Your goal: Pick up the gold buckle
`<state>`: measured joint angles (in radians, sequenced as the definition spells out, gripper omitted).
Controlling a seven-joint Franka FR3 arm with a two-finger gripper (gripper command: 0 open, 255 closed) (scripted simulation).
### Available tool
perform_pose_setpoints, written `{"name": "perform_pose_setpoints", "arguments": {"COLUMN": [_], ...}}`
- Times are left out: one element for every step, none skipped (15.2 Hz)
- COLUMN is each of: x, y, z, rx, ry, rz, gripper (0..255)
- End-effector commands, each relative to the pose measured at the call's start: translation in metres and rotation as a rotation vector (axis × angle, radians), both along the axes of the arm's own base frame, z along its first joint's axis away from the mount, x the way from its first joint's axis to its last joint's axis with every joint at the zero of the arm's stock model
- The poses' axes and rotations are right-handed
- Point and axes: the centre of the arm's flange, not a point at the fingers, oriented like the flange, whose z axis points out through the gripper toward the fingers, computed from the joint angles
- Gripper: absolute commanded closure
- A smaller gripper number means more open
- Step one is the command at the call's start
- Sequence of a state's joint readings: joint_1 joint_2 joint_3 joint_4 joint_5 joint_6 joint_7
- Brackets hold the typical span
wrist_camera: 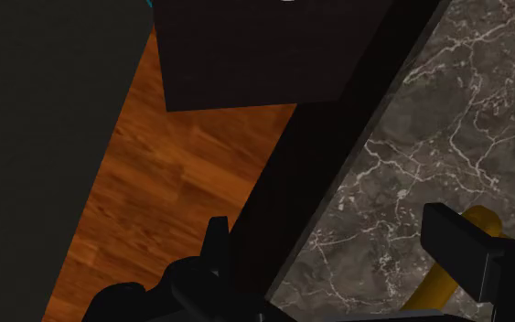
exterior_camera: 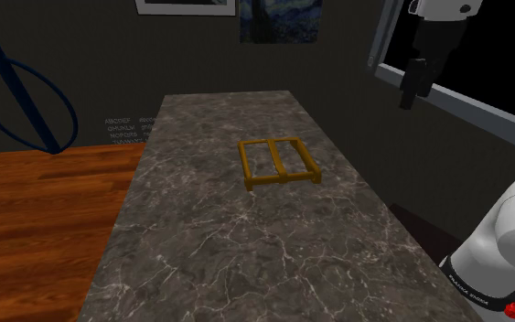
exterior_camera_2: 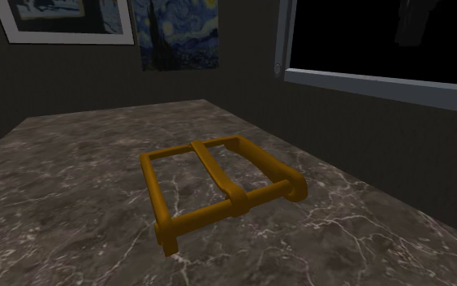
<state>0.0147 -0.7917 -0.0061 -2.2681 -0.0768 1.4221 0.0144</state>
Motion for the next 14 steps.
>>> {"name": "perform_pose_setpoints", "arguments": {"x": [0.0, 0.006, 0.011, 0.018, 0.024, 0.03, 0.037, 0.044, 0.051, 0.059, 0.066, 0.074, 0.082, 0.09], "y": [0.0, 0.01, 0.02, 0.031, 0.04, 0.05, 0.06, 0.069, 0.079, 0.088, 0.097, 0.106, 0.115, 0.123], "z": [0.0, -0.005, -0.011, -0.016, -0.022, -0.027, -0.032, -0.038, -0.043, -0.048, -0.054, -0.059, -0.064, -0.069], "rx": [0.0, 0.0, 0.001, 0.001, 0.001, 0.001, 0.002, 0.002, 0.002, 0.002, 0.003, 0.003, 0.003, 0.003], "ry": [0.0, -0.003, -0.005, -0.008, -0.011, -0.013, -0.016, -0.019, -0.022, -0.024, -0.027, -0.03, -0.032, -0.035], "rz": [0.0, -0.021, -0.041, -0.062, -0.082, -0.103, -0.124, -0.144, -0.165, -0.186, -0.206, -0.227, -0.247, -0.268], "gripper": [0, 0, 0, 0, 0, 0, 0, 0, 0, 0, 0, 0, 0, 0]}}
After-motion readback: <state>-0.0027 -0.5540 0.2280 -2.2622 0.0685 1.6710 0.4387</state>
